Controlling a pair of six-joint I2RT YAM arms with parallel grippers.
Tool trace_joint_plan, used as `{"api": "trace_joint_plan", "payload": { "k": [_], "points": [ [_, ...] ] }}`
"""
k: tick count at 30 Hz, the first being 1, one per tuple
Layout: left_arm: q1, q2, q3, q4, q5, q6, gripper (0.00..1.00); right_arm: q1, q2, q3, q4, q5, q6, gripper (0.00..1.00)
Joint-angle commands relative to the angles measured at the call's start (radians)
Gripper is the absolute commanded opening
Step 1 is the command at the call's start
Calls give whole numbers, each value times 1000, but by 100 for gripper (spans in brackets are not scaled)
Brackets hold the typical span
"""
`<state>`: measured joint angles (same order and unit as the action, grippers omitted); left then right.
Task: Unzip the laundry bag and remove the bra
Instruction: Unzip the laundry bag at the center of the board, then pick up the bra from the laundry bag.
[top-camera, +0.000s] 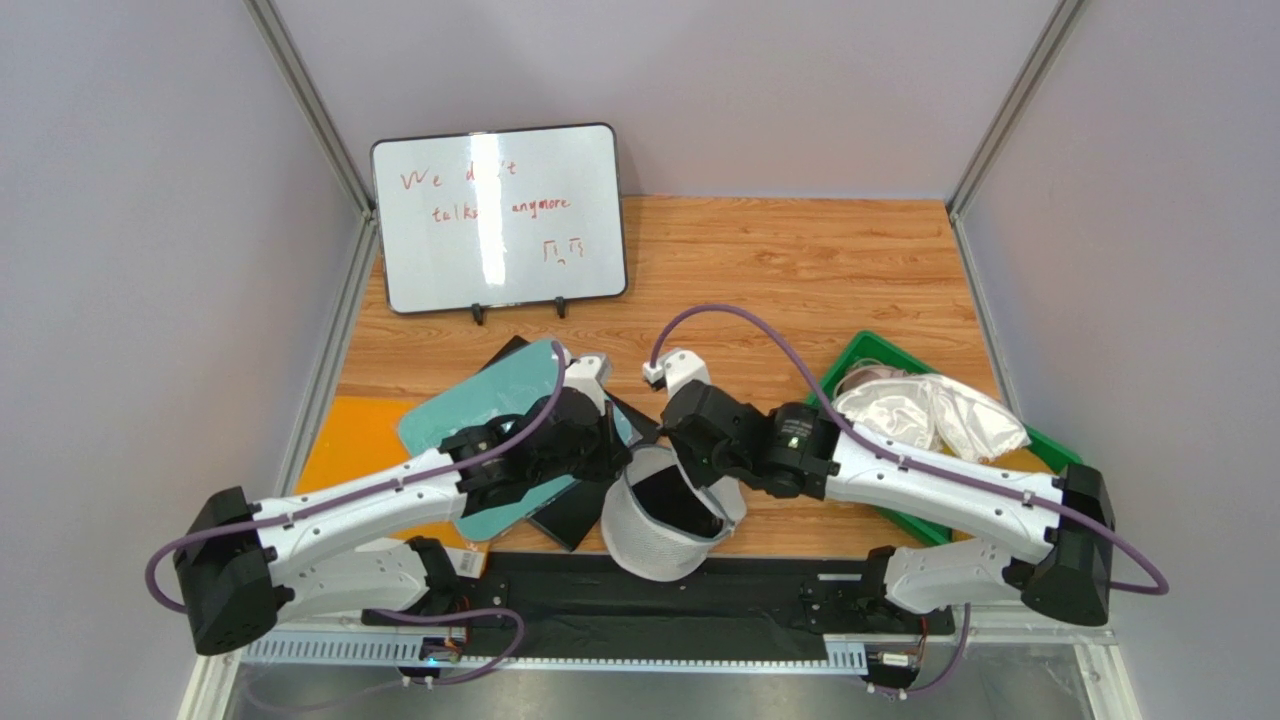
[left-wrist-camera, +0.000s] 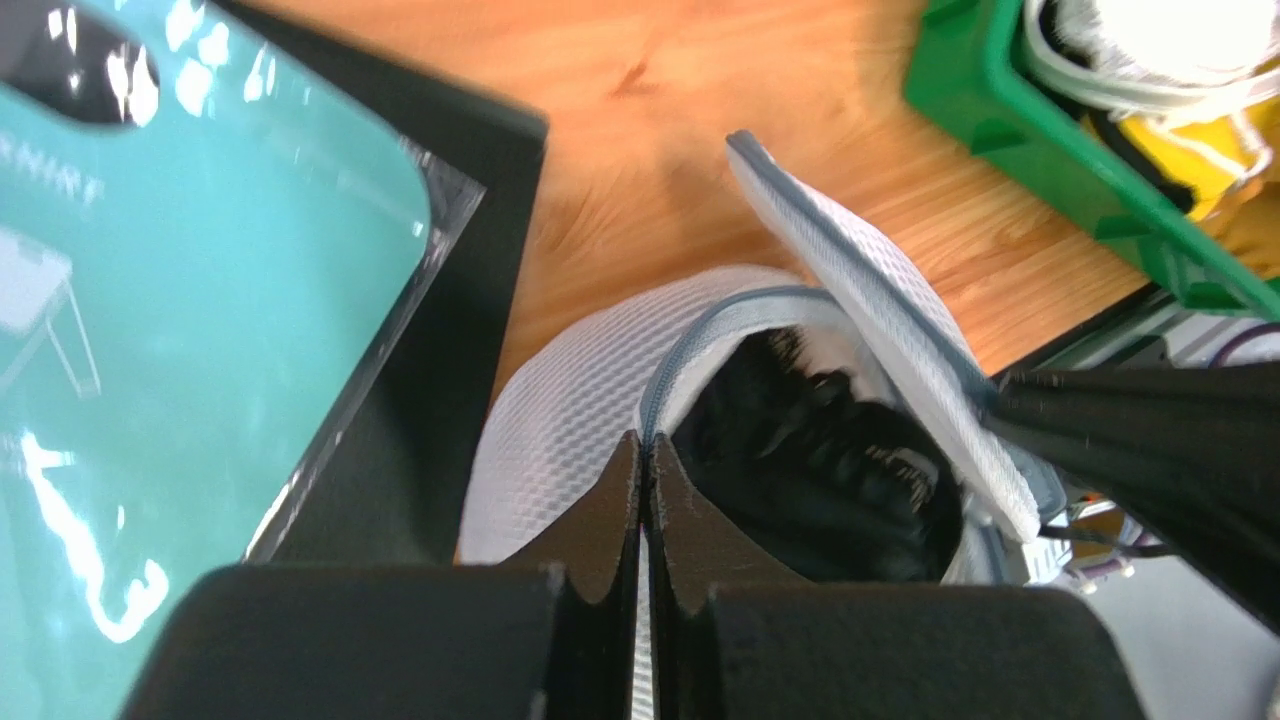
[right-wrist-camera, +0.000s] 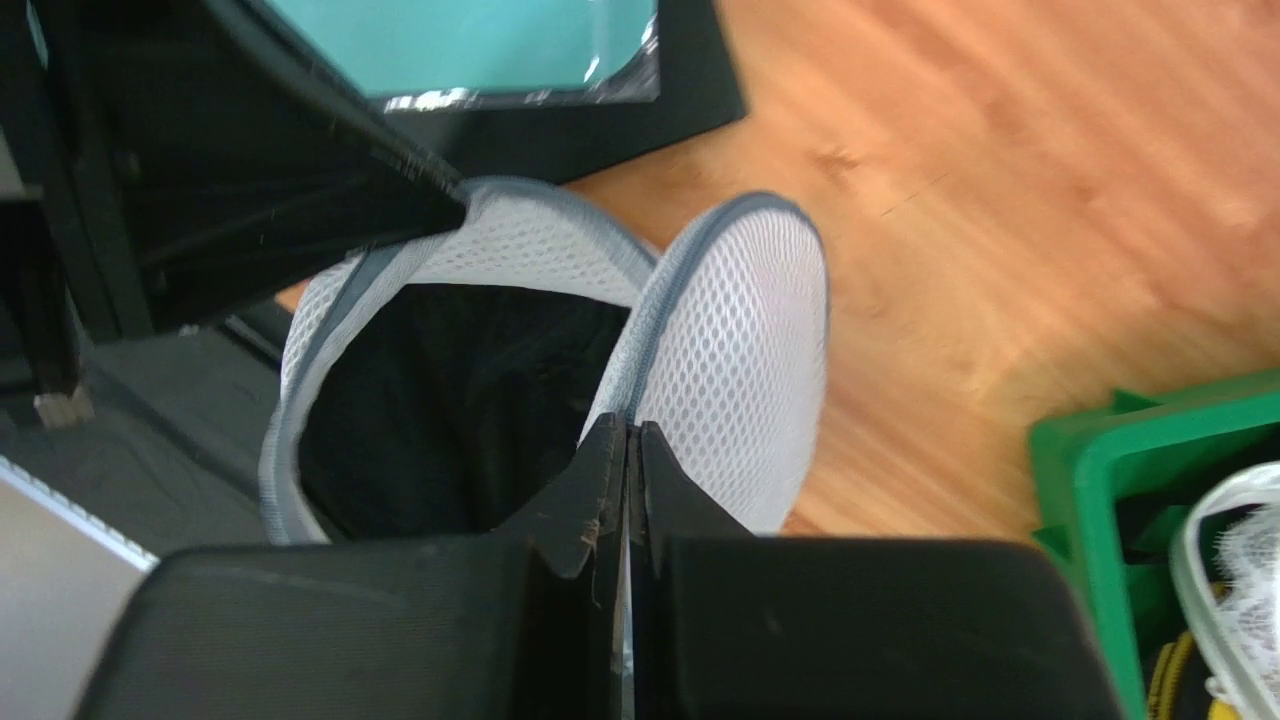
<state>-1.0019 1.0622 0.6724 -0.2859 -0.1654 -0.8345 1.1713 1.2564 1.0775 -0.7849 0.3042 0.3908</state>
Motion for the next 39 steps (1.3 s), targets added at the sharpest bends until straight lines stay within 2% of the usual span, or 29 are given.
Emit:
{"api": "trace_joint_plan", "payload": {
  "k": [1,6,10,16,22,30,31,32,34,35,39],
  "points": [
    [37,18,131,91,14,129,0,-108,-80,77,47,-20,-105,0],
    [43,-56,106,136,-49,183,0,-194,-127,90,111,-39,-167,0],
    [42,-168,-68,191,-115,112,0,-216,-185,24,196,7,-138,0],
    [42,-340,-301,195,-166,29,0,-260,-268,-181,268,72,-26,0],
    [42,-393,-332,137,-174,18,0,-283,-258,-277,269,113,60,0],
    [42,-392,-289,129,-169,38,0,-377,-213,-237,253,159,102,1],
    [42,-384,-286,134,-168,40,0,-390,-197,-217,227,161,105,6],
    [42,-378,-284,140,-161,40,0,-409,-192,-208,210,164,105,22],
    [42,-354,-274,159,-160,43,0,-417,-190,-186,164,188,96,44],
    [42,-346,-269,166,-152,43,0,-417,-195,-173,153,196,86,59],
    [42,-306,-232,188,-144,60,0,-417,-236,-113,73,197,17,68]
  ]
}}
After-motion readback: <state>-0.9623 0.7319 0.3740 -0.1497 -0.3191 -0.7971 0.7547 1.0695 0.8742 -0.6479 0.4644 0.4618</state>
